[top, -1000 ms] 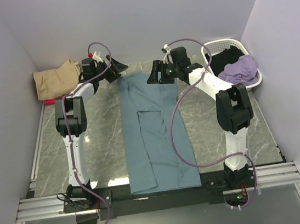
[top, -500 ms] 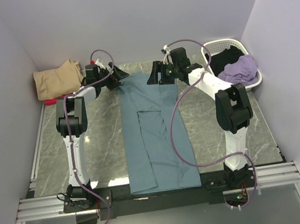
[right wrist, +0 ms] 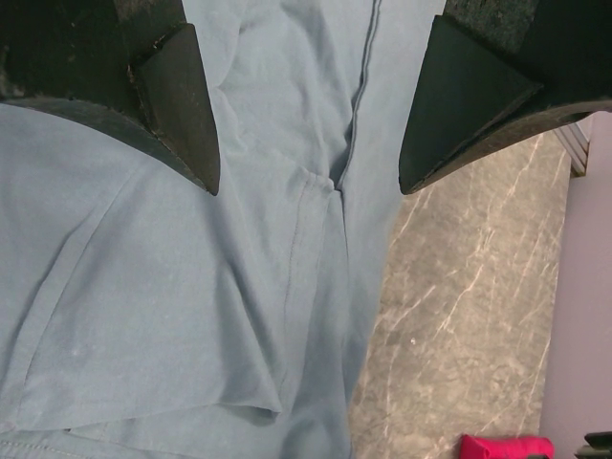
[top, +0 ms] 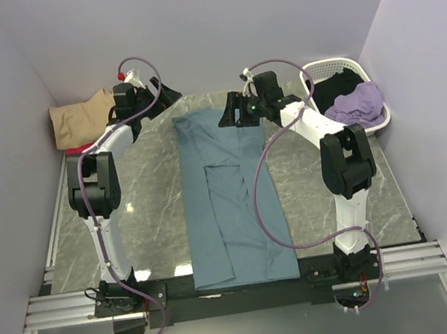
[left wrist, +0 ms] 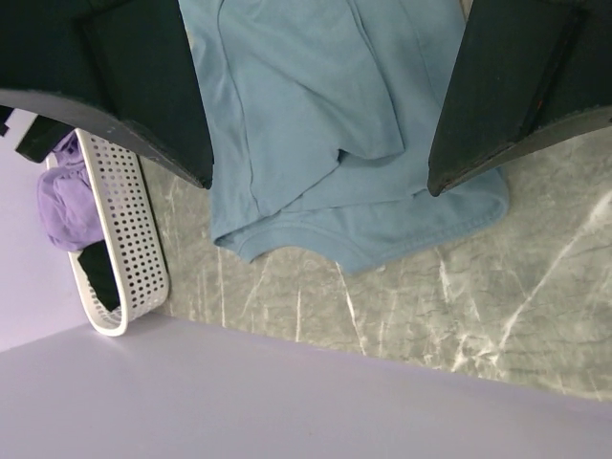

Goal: Fold and stack the t-shirts
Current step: Fold the tshirt

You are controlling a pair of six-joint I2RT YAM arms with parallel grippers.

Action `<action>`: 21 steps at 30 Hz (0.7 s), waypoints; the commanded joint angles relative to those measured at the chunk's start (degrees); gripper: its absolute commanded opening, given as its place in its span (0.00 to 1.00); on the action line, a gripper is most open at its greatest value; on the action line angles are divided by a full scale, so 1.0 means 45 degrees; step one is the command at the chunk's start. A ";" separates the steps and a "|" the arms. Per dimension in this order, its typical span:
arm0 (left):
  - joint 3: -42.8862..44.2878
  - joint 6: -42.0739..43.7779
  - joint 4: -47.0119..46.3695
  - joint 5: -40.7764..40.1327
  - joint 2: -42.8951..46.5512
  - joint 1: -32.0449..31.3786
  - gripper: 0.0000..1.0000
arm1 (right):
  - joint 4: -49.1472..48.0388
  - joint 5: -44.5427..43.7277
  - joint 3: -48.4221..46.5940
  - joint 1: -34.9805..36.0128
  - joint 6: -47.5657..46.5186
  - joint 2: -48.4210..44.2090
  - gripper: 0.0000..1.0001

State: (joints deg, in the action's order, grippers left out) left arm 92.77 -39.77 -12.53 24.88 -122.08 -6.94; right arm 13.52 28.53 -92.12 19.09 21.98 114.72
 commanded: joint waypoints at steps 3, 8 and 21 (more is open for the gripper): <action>0.0439 0.0420 0.0792 -0.0373 -0.0214 -0.0001 1.00 | -0.0172 0.0026 -0.0018 -0.0004 -0.0196 0.0133 0.81; 0.0263 0.0342 0.0735 -0.0296 -0.0506 -0.0001 0.99 | -0.0133 -0.0032 0.0041 -0.0043 -0.0255 0.0093 0.82; 0.1180 0.0087 0.1047 0.0349 -0.1796 -0.0157 1.00 | -0.0114 -0.0169 0.0177 -0.0102 -0.0255 0.0093 0.82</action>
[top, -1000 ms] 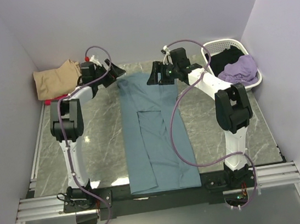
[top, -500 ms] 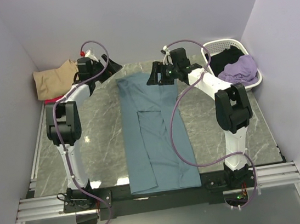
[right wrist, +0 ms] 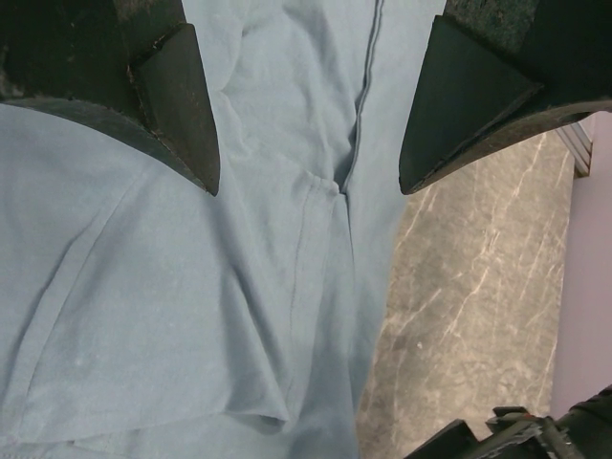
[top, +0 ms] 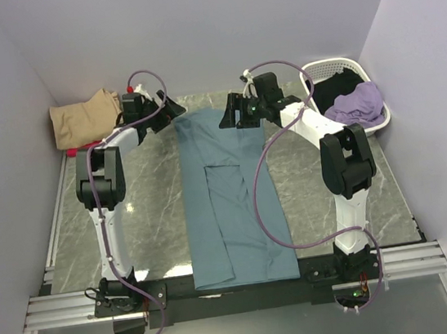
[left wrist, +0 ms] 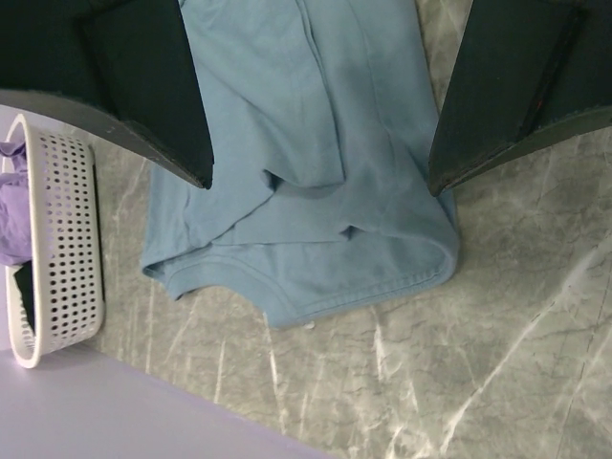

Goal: Fold and stack the t-shirts
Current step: Fold the tshirt

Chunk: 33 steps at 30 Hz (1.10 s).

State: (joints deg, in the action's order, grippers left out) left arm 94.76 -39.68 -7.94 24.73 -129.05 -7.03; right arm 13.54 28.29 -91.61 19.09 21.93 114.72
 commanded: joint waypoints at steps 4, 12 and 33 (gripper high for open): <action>0.1284 0.0107 0.0281 0.0481 -0.0695 -0.0293 1.00 | -0.0079 -0.0116 0.0046 -0.0122 -0.0284 0.0133 0.82; 0.2554 -0.0029 0.0633 0.0734 -0.1730 -0.0548 1.00 | 0.0057 -0.0076 0.0007 -0.0180 -0.0304 0.0269 0.82; 0.3905 0.0145 0.2391 -0.0943 -0.3745 -0.1349 0.99 | -0.0079 -0.0233 0.0534 -0.0395 -0.0343 -0.0063 0.82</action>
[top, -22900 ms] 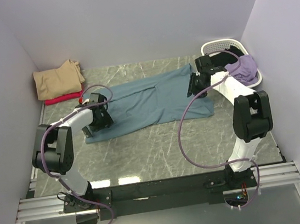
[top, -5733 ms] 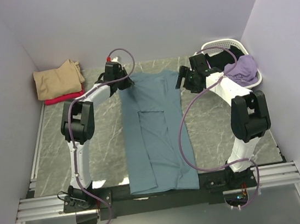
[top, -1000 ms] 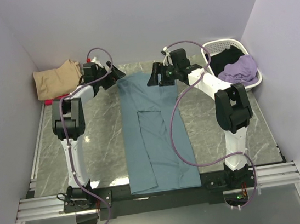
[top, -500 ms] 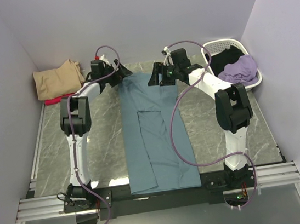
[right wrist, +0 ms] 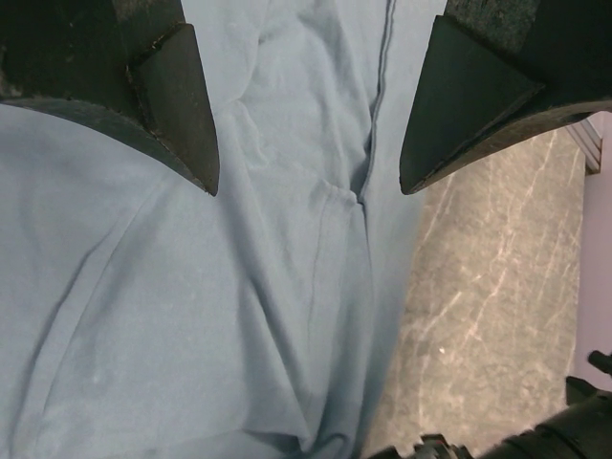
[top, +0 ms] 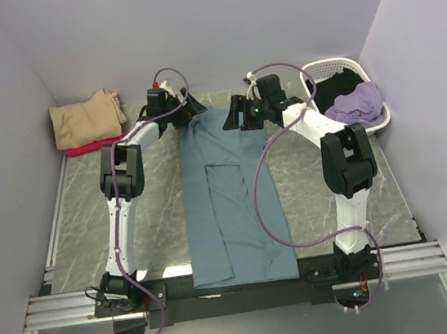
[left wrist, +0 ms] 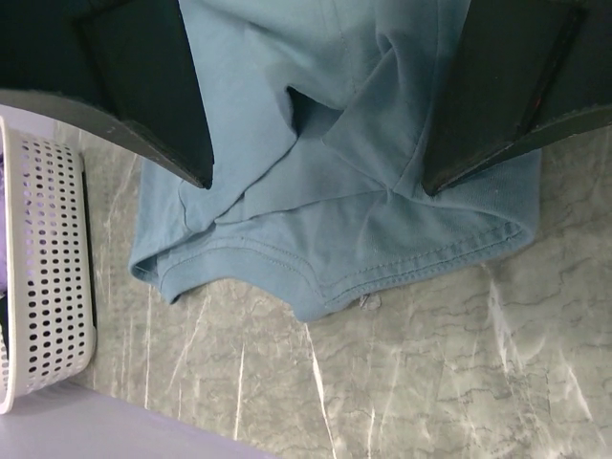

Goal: Fold and stack the t-shirts
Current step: Fold the tshirt

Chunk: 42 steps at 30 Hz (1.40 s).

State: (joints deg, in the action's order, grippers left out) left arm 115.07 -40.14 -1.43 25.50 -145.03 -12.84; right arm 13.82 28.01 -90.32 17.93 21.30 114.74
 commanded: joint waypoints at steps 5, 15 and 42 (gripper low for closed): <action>-0.1625 0.1318 0.1020 -0.2946 0.1833 -0.0076 0.99 | -0.0084 -0.1200 0.0618 -0.0254 -0.0319 -0.0750 0.83; -0.1369 0.2046 0.1765 -0.2738 0.4297 0.0158 0.99 | 0.1730 -0.2397 0.1185 -0.1017 -0.1256 -0.2430 0.87; -1.7697 -0.3616 0.6132 -0.6172 1.9258 -0.4567 0.99 | 0.6242 -0.2631 1.2434 -0.0120 0.3348 -1.3189 0.82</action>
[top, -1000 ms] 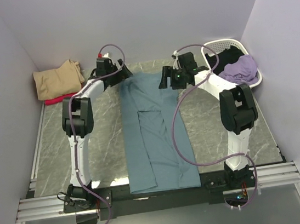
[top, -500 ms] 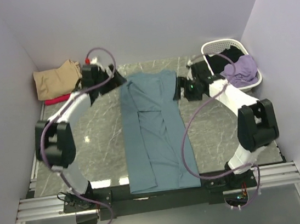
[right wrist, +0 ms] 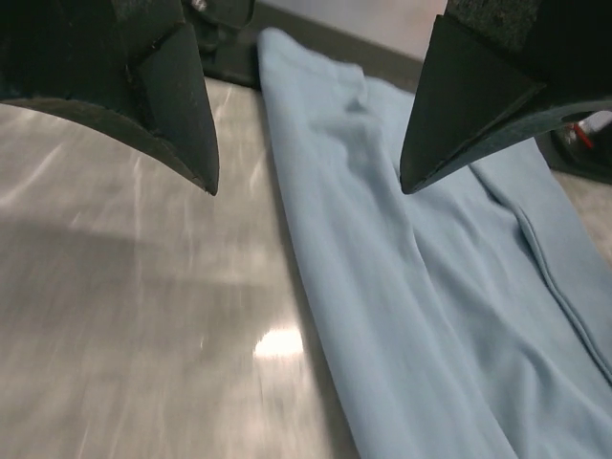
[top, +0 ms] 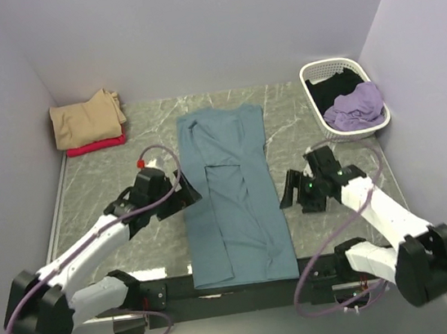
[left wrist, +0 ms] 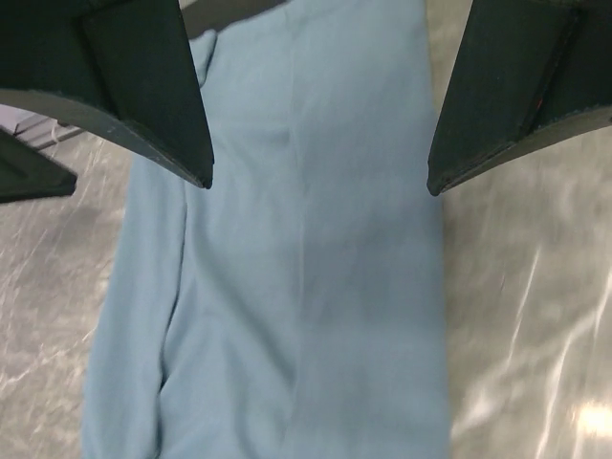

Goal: Fold and stack the t-shirts
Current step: Fold the tshirt

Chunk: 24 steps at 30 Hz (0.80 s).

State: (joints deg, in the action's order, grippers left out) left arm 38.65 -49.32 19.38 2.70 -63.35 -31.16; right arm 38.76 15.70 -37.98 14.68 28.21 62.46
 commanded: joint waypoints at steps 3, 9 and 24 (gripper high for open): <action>-0.1127 -0.2319 0.2254 -0.1419 0.1967 -0.1024 0.99 | 0.1092 -0.0130 0.1425 0.1268 0.2945 -0.2938 0.82; -0.1714 -0.3999 0.3720 -0.1732 0.2594 -0.2662 1.00 | 0.1347 -0.0617 0.2521 0.4039 0.6556 -0.5067 0.80; -0.3334 -0.6187 0.4036 -0.1148 0.3041 -0.5886 0.99 | 0.3027 -0.2670 0.4766 0.6308 0.9513 -0.7081 0.78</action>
State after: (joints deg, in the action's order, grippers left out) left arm 25.98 -73.19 37.54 -3.73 -52.14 -54.54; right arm 51.35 5.10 -18.33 41.69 67.18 33.01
